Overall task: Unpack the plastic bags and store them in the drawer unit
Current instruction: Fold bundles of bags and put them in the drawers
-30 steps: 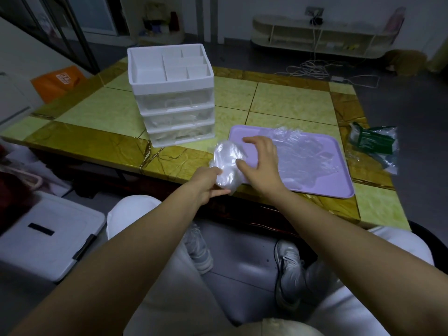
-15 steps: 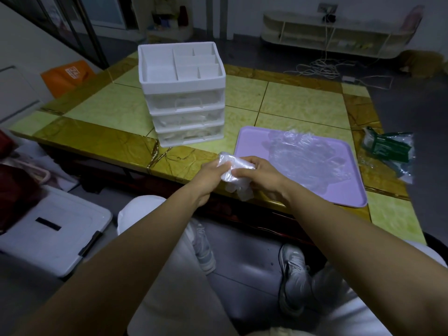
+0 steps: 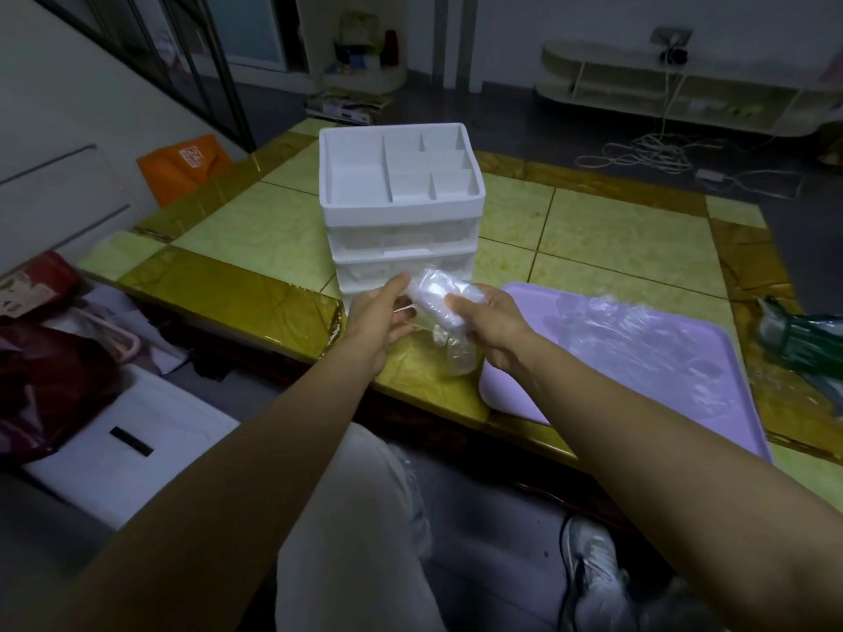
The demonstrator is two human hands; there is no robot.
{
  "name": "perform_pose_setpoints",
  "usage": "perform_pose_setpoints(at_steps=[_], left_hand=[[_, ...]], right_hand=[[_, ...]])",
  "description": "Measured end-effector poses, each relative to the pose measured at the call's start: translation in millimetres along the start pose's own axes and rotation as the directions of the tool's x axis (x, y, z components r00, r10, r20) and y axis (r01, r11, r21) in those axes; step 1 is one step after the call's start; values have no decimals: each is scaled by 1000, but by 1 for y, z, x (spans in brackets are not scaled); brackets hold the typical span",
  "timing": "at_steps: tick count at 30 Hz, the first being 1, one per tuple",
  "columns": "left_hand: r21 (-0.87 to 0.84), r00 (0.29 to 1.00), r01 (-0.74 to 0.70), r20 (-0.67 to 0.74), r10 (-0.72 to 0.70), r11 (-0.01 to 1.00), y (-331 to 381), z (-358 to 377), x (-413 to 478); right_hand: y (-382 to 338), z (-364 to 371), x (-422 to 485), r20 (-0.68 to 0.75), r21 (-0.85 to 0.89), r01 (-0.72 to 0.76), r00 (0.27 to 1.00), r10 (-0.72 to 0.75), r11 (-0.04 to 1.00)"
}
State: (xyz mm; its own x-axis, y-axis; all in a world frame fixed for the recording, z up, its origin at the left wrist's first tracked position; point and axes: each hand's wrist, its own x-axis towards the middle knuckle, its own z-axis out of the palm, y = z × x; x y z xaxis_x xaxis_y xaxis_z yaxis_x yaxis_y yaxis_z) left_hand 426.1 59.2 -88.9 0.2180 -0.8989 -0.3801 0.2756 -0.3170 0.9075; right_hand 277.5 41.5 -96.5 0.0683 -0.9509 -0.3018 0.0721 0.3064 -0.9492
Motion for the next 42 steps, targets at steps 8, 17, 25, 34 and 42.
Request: perform_pose_setpoints(at_steps=[8, 17, 25, 34, 42], left_hand=[[-234, 998, 54, 29, -49, 971, 29, 5, 42], [-417, 984, 15, -157, -88, 909, 39, 19, 54], [-391, 908, -124, -416, -55, 912, 43, -4, 55], [-287, 935, -94, -354, -14, 953, 45, -12, 62], [-194, 935, -44, -353, -28, 980, 51, -11, 64]], right_hand=[[-19, 7, 36, -137, 120, -23, 990, 40, 992], [-33, 15, 56, -102, 238, -47, 992, 73, 970], [-42, 34, 48, 199, 453, -195, 973, 115, 870], [-42, 54, 55, 150, 488, -210, 976, 156, 847], [-44, 59, 59, 126, 517, -190, 981, 145, 834]])
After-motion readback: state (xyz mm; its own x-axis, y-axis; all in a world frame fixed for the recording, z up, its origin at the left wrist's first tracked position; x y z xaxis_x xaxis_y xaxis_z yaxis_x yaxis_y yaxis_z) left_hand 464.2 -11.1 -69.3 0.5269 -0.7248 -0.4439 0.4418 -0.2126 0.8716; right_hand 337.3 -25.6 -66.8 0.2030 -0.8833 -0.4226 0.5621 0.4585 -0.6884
